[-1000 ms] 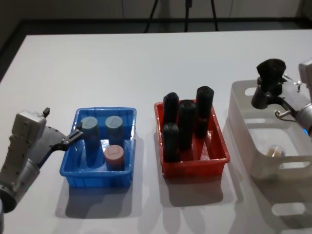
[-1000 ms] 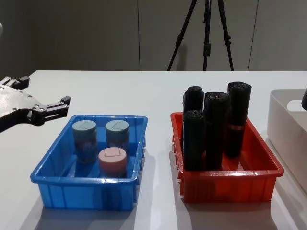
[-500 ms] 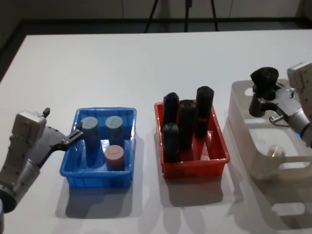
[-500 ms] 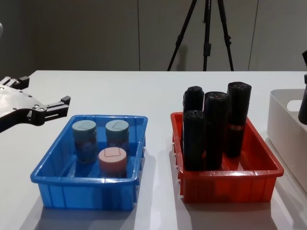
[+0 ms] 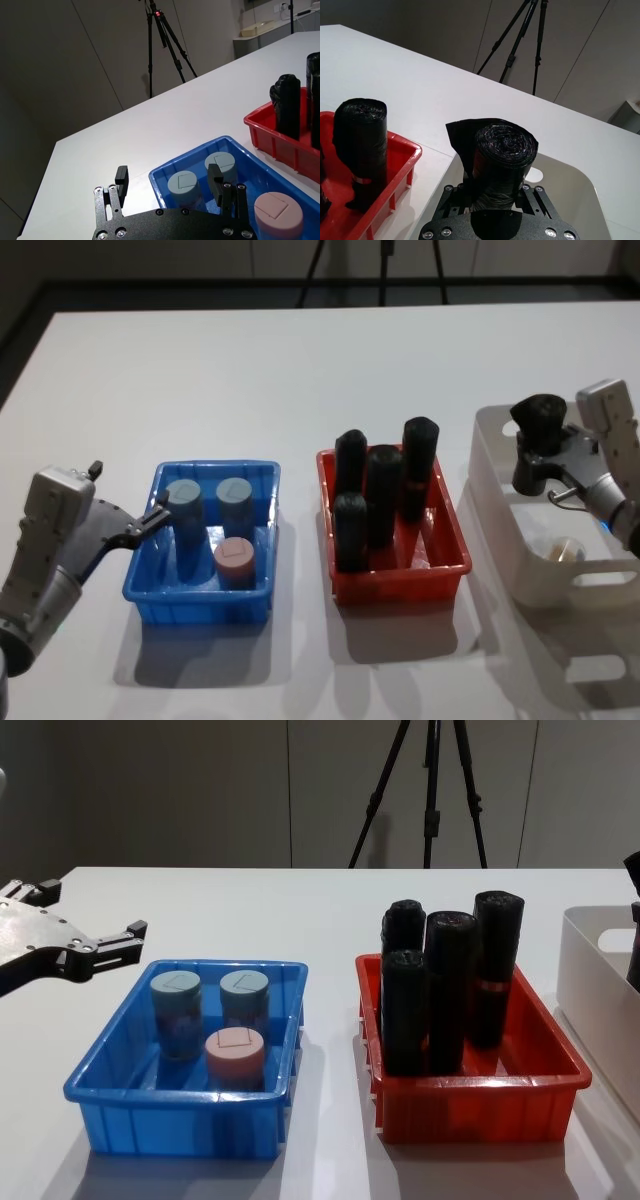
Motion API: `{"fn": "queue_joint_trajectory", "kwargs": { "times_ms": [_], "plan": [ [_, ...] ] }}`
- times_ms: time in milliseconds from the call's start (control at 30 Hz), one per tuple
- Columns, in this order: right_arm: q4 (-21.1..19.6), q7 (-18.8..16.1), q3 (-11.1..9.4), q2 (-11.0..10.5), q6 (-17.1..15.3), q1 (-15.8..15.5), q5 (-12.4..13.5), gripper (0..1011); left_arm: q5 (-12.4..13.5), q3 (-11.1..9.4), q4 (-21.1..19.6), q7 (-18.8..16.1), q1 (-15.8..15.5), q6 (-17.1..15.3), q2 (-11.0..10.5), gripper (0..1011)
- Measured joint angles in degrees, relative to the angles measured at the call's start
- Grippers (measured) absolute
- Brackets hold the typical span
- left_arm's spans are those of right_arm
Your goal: Pick the cotton swabs from the blue box and place them into the white box.
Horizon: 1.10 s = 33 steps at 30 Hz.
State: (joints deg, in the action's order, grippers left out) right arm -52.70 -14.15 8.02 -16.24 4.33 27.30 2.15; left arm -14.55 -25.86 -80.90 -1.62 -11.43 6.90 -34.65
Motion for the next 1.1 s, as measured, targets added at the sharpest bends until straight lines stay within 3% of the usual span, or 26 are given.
{"fn": "queue_joint_trajectory", "kwargs": {
  "times_ms": [1100],
  "plan": [
    [2.1,1.6,-0.1,0.9,-3.6,0.3,-3.1,444,0.0,0.0,0.0,0.0,0.0,0.0,0.0,1001]
  ]
}}
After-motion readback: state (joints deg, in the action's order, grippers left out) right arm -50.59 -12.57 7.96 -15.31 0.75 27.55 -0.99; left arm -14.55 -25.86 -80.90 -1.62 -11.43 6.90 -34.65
